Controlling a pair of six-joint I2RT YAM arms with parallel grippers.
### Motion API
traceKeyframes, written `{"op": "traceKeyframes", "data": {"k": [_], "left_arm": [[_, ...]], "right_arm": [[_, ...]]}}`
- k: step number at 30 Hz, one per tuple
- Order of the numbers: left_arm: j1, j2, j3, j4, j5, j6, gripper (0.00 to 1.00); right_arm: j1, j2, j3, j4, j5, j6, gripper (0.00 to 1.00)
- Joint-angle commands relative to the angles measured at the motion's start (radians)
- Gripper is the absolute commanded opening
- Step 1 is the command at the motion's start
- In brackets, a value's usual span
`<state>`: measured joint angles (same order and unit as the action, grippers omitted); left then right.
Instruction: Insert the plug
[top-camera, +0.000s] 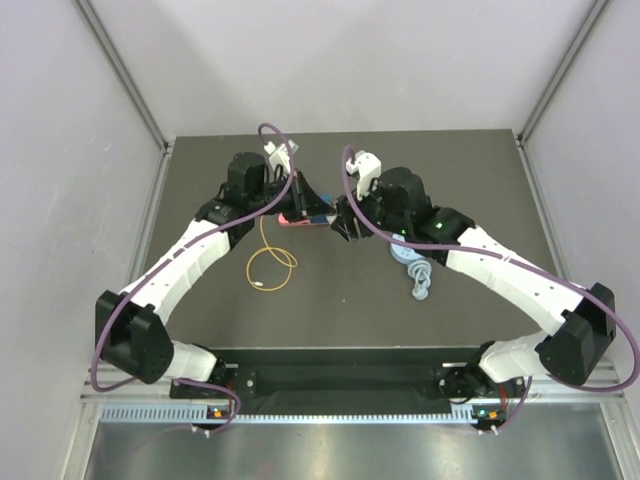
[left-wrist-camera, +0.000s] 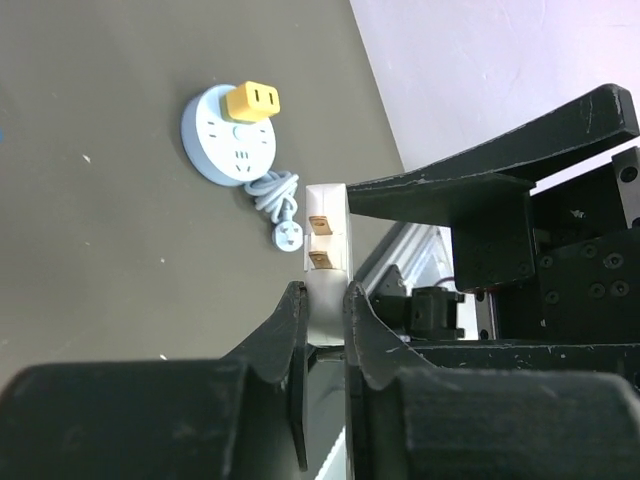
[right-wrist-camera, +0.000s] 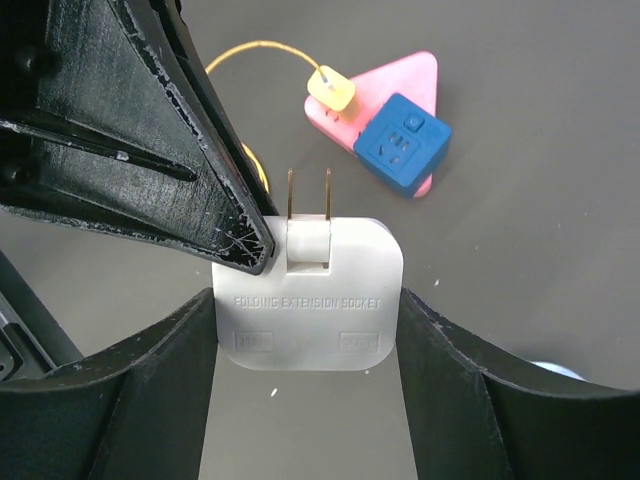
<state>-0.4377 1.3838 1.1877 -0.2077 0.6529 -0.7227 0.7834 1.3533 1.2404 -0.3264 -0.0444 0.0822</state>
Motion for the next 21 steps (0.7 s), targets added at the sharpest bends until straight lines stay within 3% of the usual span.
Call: {"op": "traceKeyframes", "data": {"k": [1,3,5,13,17,21], "left_arm": [[-0.01,0.0,-0.03,0.125,0.137,-0.043,0.0],[-0.01,-0.006,-0.027,0.131,0.142,-0.047,0.0],[-0.01,-0.015,-0.022,0.134,0.148,-0.044,0.0],[-0.009,-0.043,-0.02,0.235,0.183,-0.09,0.0],[-0.009,-0.045,-0.004,0.273,0.174,-0.095,0.0],[-0.01,-0.052,-0.033,0.428,0.189,-0.181,0.0]], "right_arm": [[0.019,0.0,0.071,0.075,-0.006,0.047,0.63],[0.019,-0.009,0.062,0.069,0.011,0.063,0.76],[0.016,-0.037,0.038,0.067,0.014,0.077,0.99],[0.002,-0.253,-0.099,0.105,0.038,0.168,1.0],[-0.015,-0.42,-0.215,0.173,0.182,0.295,1.0],[-0.075,-0.543,-0.288,0.288,0.114,0.39,1.0]]}}
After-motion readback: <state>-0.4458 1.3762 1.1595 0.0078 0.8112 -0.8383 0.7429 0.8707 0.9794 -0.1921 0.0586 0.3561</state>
